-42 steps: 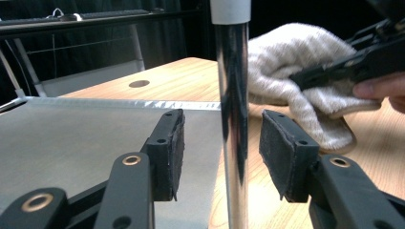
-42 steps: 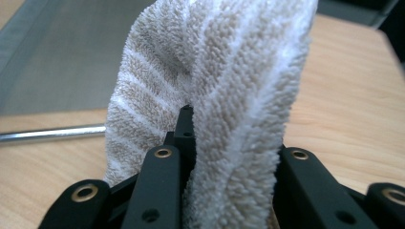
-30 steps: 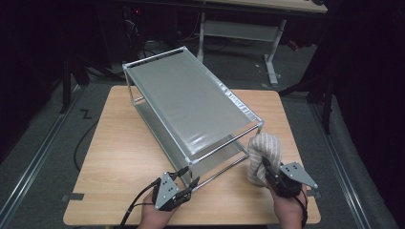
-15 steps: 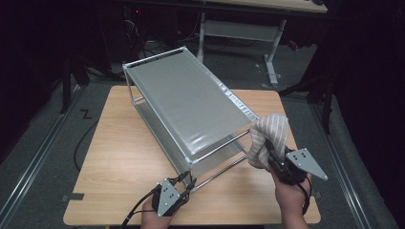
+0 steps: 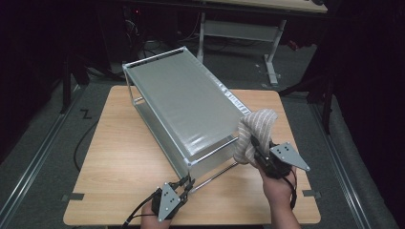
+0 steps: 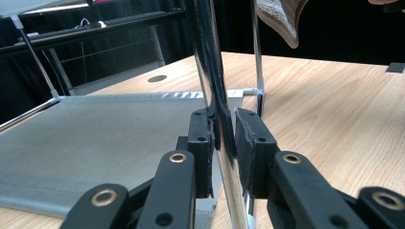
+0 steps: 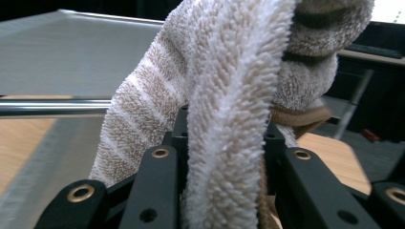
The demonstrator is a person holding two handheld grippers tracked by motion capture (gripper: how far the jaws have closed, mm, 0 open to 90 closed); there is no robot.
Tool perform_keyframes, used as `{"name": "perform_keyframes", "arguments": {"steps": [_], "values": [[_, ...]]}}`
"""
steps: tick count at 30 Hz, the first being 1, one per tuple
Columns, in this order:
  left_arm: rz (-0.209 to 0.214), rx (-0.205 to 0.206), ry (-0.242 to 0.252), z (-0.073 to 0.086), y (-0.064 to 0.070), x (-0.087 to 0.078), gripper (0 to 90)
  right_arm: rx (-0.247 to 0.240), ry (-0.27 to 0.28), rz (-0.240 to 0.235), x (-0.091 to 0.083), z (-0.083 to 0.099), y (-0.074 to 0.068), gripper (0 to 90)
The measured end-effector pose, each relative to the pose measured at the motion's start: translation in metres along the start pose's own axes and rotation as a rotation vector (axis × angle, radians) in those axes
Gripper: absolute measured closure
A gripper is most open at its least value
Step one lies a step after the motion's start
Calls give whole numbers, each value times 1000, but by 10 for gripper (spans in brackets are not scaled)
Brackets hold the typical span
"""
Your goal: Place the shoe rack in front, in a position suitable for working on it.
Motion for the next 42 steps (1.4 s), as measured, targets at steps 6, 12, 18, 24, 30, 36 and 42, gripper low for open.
{"name": "perform_keyframes", "arguments": {"steps": [6,12,18,24,30,36,42], "values": [[22,0,5,-1,4,0,770,-28,16,-63,-6,-3,-25,685],[45,8,7,-2,9,1,769,-57,39,-128,-15,-8,-48,684],[50,9,5,-2,9,1,768,-88,64,-193,-25,-13,-70,684],[58,11,3,-1,9,1,748,-133,89,-268,-34,-18,-96,684],[50,5,-21,5,7,1,629,-150,95,-302,-38,-20,-106,684],[47,3,-25,7,6,-1,612,-146,94,-289,-36,-20,-101,683],[42,5,-21,7,4,-5,598,-121,85,-248,-28,-19,-84,683]]}}
Point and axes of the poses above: each handheld gripper's, and its own axes: x roughly forward along the jaws, z roughly out of its underside, y roughly to its right, the point moved 1 cm from there along x, roughly forward along the jaws, and after that the axes turned 2 degrees about z, right-handed, at the moved point
